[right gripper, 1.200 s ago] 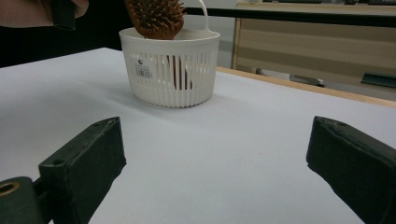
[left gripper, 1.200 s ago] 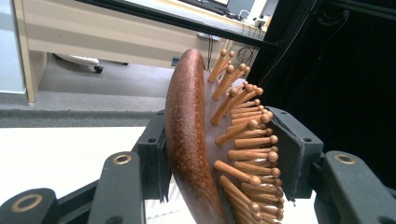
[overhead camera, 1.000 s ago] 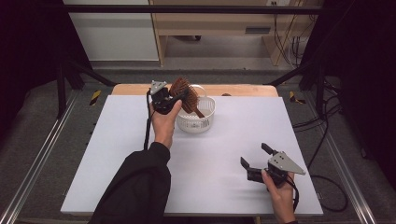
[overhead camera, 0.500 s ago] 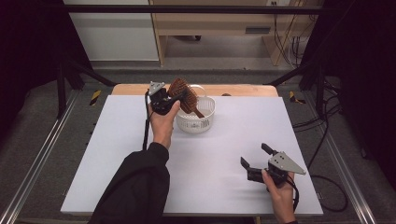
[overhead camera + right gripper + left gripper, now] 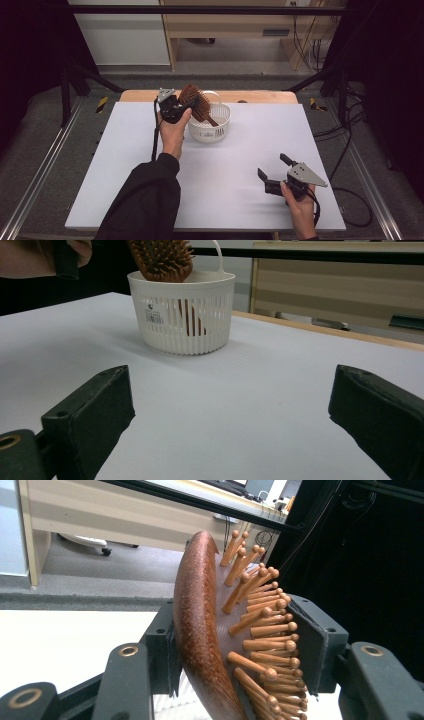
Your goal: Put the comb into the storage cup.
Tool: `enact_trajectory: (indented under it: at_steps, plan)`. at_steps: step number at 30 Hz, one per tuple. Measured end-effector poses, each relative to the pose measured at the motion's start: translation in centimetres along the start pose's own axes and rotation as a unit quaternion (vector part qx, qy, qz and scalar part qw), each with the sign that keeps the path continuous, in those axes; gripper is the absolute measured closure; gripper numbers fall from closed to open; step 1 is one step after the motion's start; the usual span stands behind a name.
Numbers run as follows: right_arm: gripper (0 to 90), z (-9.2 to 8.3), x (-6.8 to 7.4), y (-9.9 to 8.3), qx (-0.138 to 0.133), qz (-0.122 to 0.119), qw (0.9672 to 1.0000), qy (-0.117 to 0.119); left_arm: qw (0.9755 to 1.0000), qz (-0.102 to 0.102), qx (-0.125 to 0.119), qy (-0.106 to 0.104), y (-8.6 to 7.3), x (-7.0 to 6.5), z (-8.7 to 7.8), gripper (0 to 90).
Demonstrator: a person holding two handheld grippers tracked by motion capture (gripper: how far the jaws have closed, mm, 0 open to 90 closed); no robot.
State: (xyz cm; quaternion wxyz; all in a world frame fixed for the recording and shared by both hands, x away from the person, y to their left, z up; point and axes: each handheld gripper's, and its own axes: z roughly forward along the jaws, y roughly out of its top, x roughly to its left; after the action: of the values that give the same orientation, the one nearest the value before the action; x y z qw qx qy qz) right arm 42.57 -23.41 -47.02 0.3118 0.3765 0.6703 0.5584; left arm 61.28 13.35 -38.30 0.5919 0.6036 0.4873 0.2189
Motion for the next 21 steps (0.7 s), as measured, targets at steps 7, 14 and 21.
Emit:
enact_trajectory:
  at_steps: [7, 14, 21]
  plan:
    - [4.7, 0.0, 0.0, 0.0, 0.001, -0.001, 1.0, 0.0, 1.0, 0.001, 0.003, 0.001, 0.0, 0.2, -0.1, 44.0]
    - [4.6, 0.0, 0.0, 0.0, 0.001, 0.001, 1.0, 0.0, 1.0, -0.001, 0.003, 0.003, -0.2, 0.6, -0.2, 43.8]
    - [4.6, 0.0, 0.0, -0.1, 0.002, 0.0, 1.0, 0.0, 0.9999, -0.008, 0.004, 0.006, -0.4, 1.1, -0.4, 43.1]
